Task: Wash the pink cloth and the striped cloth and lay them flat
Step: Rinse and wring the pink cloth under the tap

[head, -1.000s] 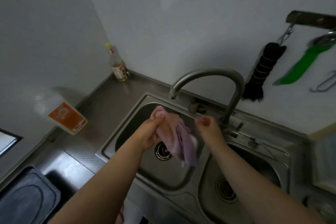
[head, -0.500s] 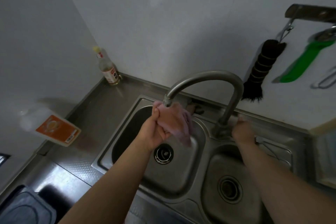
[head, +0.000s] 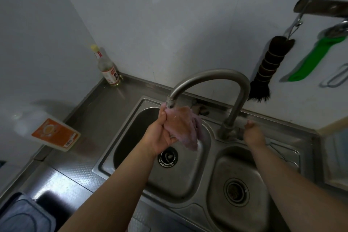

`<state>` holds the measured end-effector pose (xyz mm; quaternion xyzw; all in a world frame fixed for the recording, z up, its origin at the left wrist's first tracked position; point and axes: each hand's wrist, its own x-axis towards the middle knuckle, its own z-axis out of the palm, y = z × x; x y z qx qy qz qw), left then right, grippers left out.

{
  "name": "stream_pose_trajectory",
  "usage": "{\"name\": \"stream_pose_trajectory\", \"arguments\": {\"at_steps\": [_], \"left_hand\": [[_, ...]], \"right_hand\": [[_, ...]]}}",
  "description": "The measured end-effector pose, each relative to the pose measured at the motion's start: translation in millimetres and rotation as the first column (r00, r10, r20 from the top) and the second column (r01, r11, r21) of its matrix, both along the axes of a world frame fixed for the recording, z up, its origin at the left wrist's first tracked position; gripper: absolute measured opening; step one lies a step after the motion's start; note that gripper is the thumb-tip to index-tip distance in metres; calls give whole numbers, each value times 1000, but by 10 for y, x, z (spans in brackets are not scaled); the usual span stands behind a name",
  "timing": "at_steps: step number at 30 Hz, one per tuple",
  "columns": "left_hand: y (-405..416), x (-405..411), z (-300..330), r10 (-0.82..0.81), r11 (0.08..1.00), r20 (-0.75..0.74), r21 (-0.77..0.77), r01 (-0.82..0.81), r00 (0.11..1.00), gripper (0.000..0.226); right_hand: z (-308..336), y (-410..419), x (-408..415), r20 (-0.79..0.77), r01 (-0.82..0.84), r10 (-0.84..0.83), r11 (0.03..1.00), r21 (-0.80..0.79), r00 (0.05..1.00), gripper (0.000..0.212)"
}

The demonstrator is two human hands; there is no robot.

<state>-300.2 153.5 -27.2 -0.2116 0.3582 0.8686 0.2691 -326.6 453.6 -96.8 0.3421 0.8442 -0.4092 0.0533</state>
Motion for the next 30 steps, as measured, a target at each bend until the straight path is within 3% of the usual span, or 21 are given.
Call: {"name": "stream_pose_trajectory", "arguments": {"at_steps": [3,5,7,8,10,12,15,17,19,21,22,25,28,30], "left_hand": [[7,5,-2,15,1000,17,5,-15,1000,63],[18,4,23,20,1000,-4,-13,-20,1000,53],[16,0,37,38,999,-30,-27,-39,999,39],[12,4,52,54,997,-35,-46,-56,998,35],[1,29,55,57,989,-53,-134,-63,997,33],[-10,58,41,56,969,-82,-235,-74,995,33],[-111,50,41,70,924,-140,-363,-117,988,31],[-216,45,67,-19,863,-195,-498,-82,981,25],[-304,46,75,-149,750,-212,-661,-29,966,14],[-338,28,72,-267,603,-235,-797,-28,935,30],[-317,3,67,-266,558,-253,-827,-66,930,39],[-170,-105,85,-78,505,-250,-845,-177,965,41],[123,-155,65,62,576,-122,-806,-135,991,38],[228,-184,84,121,599,-100,-786,-153,988,39]], "right_hand": [[95,-81,57,-8,89,-91,991,-104,996,59],[140,-239,118,49,209,-208,977,-34,977,62],[265,-611,215,-49,217,-221,973,-78,974,49],[355,-861,274,-140,123,-154,970,-211,978,43],[560,-1312,353,-213,-240,178,916,-321,961,51],[710,-1543,331,-202,-458,413,829,-321,888,48],[774,-1584,185,-219,-555,519,818,-153,826,22],[774,-1576,130,-242,-563,527,819,-110,814,20],[804,-1583,96,-264,-563,509,802,-200,819,21],[907,-1608,87,-292,-544,463,763,-348,837,22],[970,-1664,106,-296,-560,478,751,-350,827,23],[992,-1959,229,-311,-632,554,720,-288,772,30],[829,-2121,39,-290,-596,544,793,-130,787,46],[699,-2123,-143,-258,-573,538,815,-87,803,44]]}}
